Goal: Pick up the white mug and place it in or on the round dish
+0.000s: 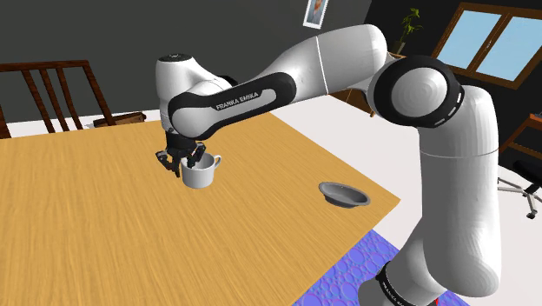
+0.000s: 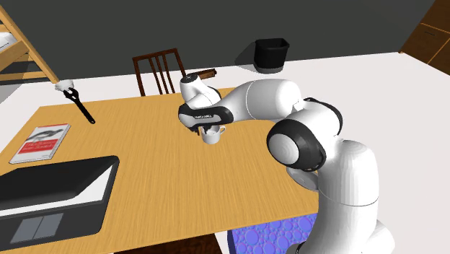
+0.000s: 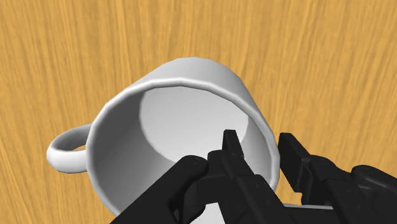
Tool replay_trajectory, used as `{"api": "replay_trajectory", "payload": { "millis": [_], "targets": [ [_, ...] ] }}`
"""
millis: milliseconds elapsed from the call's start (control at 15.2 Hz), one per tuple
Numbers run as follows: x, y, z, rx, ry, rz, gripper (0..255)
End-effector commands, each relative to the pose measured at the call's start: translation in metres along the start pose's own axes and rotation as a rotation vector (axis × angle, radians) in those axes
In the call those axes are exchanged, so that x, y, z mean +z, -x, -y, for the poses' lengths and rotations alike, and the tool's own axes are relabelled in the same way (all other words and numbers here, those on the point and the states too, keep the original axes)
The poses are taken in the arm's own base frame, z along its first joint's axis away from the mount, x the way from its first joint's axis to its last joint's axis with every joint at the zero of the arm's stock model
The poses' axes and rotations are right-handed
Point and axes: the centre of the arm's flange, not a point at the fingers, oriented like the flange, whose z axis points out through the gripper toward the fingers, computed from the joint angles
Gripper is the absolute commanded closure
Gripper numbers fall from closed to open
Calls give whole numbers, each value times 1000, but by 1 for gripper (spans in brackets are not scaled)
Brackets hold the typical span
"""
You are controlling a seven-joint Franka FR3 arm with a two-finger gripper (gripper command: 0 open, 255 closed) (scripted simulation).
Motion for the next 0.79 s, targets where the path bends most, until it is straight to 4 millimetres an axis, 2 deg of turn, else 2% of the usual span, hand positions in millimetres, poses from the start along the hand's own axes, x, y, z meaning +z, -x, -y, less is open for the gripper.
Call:
{"api": "replay_trajectory", "payload": {
  "millis": [0,462,726],
  "targets": [
    [0,0,0,0,0,0,255],
    [0,0,0,0,0,0,255],
    [-21,-1,-1,0,0,0,255]
  ]
}}
